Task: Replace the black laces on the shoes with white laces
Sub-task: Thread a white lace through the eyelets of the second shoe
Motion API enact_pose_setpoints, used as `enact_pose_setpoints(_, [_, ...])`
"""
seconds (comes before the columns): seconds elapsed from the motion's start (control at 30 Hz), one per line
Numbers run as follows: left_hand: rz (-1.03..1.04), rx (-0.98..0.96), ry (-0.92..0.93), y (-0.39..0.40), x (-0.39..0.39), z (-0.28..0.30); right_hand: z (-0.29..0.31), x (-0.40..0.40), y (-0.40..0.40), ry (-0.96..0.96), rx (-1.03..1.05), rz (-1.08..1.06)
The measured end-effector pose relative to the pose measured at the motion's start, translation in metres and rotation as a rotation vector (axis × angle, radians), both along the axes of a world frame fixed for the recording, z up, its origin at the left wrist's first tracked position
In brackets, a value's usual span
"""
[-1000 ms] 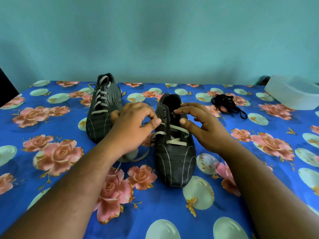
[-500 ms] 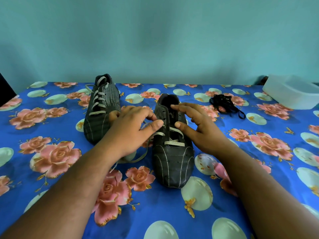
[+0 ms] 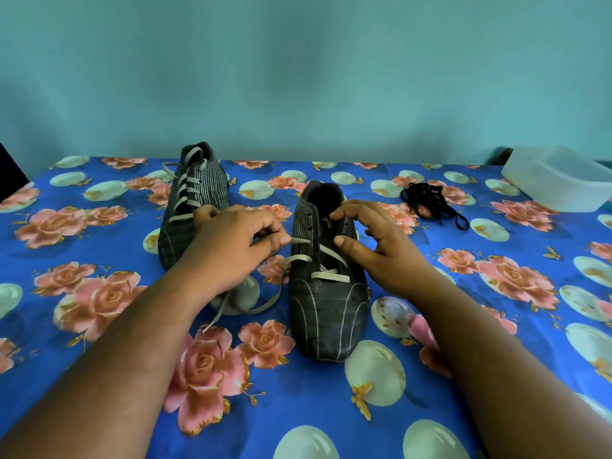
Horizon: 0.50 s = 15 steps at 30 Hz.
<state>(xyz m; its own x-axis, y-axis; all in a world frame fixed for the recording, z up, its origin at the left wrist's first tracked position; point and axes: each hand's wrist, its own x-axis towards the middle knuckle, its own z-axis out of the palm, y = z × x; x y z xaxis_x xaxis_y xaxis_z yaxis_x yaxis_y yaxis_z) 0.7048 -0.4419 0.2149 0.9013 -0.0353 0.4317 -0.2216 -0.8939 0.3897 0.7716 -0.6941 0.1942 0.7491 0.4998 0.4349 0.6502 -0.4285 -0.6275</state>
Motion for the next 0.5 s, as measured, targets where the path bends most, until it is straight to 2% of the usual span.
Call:
enact_pose_setpoints(0.17, [0.173, 0.2, -0.062, 0.01, -0.001, 0.005, -0.001, 0.0, 0.0, 0.016, 0.022, 0.007])
enact_pose_setpoints(0.3, [0.184, 0.3, -0.062, 0.009, -0.001, 0.002, -0.001, 0.0, -0.001, 0.011, 0.004, 0.004])
enact_pose_setpoints(0.4, [0.063, 0.138, -0.1, 0.004, -0.006, 0.01, 0.002, -0.002, -0.001, -0.022, 0.029, -0.006])
enact_pose_setpoints(0.5, [-0.186, -0.037, -0.056, -0.001, -0.008, 0.015, 0.004, -0.003, -0.002, -0.098, 0.075, -0.027])
